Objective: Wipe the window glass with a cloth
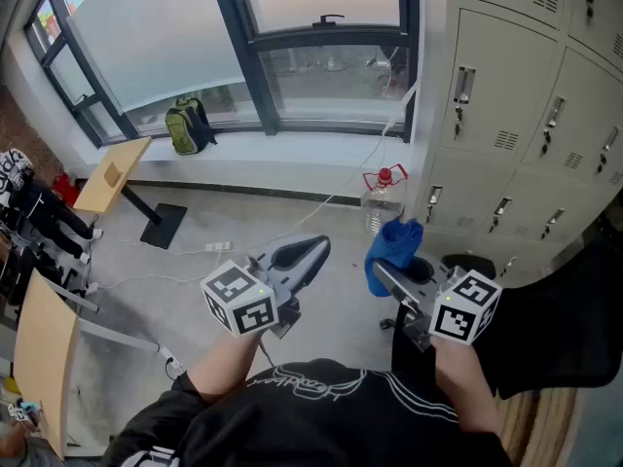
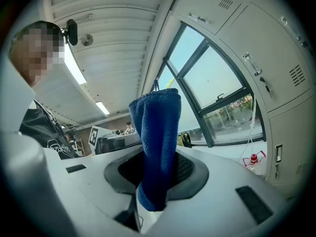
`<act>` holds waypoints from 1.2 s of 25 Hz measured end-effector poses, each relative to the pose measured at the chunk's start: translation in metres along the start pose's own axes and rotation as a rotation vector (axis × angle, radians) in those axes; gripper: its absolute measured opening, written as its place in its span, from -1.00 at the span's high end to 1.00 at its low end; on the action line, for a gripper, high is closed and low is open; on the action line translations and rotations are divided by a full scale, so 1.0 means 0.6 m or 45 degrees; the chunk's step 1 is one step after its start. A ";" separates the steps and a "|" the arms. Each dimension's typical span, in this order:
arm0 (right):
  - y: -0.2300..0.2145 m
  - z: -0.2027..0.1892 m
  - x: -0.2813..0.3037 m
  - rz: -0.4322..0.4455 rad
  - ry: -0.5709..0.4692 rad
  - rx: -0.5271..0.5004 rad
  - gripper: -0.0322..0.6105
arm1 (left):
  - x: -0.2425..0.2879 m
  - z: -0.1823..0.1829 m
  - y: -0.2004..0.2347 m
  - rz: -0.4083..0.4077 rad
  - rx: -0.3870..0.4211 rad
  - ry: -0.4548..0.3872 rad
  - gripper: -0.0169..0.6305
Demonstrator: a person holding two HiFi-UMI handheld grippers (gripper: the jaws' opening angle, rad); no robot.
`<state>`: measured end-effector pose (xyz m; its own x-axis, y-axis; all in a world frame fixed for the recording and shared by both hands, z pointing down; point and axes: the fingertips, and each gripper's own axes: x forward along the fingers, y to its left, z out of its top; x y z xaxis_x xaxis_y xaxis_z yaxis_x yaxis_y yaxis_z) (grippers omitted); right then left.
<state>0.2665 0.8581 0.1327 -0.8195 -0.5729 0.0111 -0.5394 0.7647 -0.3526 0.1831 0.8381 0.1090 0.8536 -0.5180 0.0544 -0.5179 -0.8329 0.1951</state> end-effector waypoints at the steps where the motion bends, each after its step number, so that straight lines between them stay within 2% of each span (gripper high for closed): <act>1: 0.003 -0.002 0.002 0.005 0.001 0.004 0.61 | -0.001 0.001 0.001 0.001 -0.004 -0.006 0.93; 9: 0.027 -0.026 0.022 0.037 0.021 0.022 0.61 | -0.018 -0.005 0.000 0.023 -0.022 -0.020 0.93; 15: 0.039 -0.024 0.032 0.063 0.022 0.007 0.61 | -0.032 -0.003 -0.010 0.029 0.016 -0.007 0.93; 22: 0.043 -0.023 0.049 0.082 -0.020 0.054 0.61 | -0.058 0.001 0.003 0.055 0.042 0.011 0.93; 30: 0.046 -0.011 0.087 0.105 -0.037 0.050 0.61 | -0.071 0.017 0.038 0.074 0.066 0.010 0.93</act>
<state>0.2075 0.8510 0.1297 -0.8545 -0.5174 -0.0461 -0.4621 0.7977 -0.3874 0.1343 0.8391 0.1013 0.8223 -0.5644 0.0723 -0.5687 -0.8106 0.1400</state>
